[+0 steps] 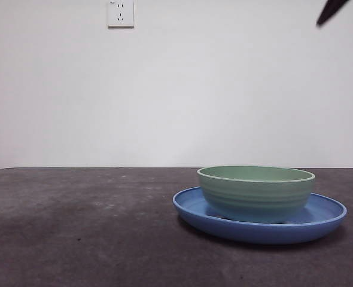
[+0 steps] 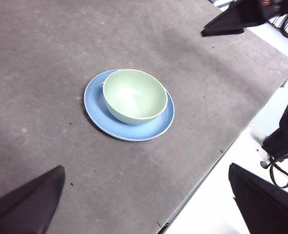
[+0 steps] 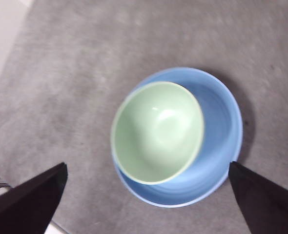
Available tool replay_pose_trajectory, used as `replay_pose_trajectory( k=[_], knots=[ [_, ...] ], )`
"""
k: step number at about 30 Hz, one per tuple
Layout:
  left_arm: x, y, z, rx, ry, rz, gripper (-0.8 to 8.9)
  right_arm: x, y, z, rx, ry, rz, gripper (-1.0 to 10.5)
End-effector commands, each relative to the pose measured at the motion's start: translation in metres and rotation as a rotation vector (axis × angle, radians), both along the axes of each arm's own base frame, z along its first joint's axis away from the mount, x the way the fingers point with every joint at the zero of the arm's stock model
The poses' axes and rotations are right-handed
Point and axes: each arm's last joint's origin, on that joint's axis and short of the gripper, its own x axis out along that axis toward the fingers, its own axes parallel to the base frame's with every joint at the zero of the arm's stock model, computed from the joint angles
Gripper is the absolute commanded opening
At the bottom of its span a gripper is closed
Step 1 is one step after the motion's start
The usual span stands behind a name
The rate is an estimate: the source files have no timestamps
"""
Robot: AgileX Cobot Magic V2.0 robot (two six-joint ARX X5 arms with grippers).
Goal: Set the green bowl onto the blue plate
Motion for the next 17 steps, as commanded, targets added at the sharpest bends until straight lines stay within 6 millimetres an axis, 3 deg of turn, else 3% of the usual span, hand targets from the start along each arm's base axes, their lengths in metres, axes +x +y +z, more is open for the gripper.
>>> replay_pose_trajectory(
  k=[1,5,8,17],
  knots=[
    [0.000,-0.001,0.003,-0.008,-0.011,-0.006,5.62,0.019,-0.003,-0.008,-0.010,0.036,-0.009,6.0],
    [0.000,-0.001,0.003,-0.008,-0.011,-0.006,5.62,0.047,-0.009,-0.033,-0.027,0.104,-0.008,5.1],
    [0.000,-0.001,0.003,-0.008,-0.012,-0.006,5.62,0.065,-0.010,-0.052,-0.026,0.154,-0.005,5.1],
    [0.000,-0.001,0.003,-0.004,-0.016,-0.010,5.62,0.101,-0.008,-0.097,-0.033,0.204,0.020,4.2]
  ],
)
